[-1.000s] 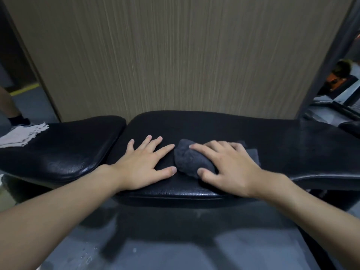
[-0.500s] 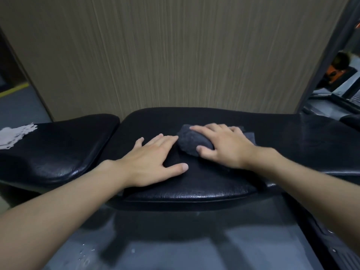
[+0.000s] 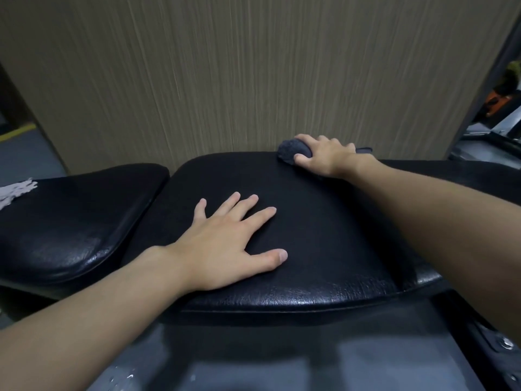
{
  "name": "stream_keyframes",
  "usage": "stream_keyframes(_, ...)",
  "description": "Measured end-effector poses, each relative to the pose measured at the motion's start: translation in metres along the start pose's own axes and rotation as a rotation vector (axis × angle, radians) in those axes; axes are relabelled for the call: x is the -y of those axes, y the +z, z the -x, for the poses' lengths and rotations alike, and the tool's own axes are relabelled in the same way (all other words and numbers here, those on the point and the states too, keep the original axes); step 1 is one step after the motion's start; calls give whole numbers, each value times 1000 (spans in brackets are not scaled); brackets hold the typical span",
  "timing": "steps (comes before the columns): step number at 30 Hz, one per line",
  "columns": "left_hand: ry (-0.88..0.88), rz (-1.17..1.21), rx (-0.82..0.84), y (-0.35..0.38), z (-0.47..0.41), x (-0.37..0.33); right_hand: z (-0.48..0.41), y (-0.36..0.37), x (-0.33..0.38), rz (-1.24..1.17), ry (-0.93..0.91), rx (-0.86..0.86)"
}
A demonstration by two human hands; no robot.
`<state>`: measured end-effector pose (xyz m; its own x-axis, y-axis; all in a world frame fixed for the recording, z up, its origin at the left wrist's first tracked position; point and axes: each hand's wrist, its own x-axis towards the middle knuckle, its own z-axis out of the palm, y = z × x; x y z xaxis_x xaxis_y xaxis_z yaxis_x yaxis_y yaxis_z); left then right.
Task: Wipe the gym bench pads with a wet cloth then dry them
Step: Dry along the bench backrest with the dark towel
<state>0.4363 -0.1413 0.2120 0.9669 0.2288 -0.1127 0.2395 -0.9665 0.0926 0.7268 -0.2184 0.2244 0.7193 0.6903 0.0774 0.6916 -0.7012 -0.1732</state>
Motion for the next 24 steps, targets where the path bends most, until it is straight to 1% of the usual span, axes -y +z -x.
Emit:
stream_keyframes(5, 9, 16, -14, 0, 1, -1, 43, 0, 3, 33, -89, -32)
stream_keyframes(11, 5, 49, -42, -3, 3, -2, 146, -6, 4, 39, -256, -40)
stream_keyframes(17, -11, 21, -36, -3, 5, -4, 230, -14, 3, 46, -332, -25)
stream_keyframes(21, -4, 5, -20, -6, 6, -6, 252, -18, -1, 59, -352, -7)
stream_keyframes(24, 42, -1, -18, -10, 2, -8, 241, -13, -1, 62, -340, -16)
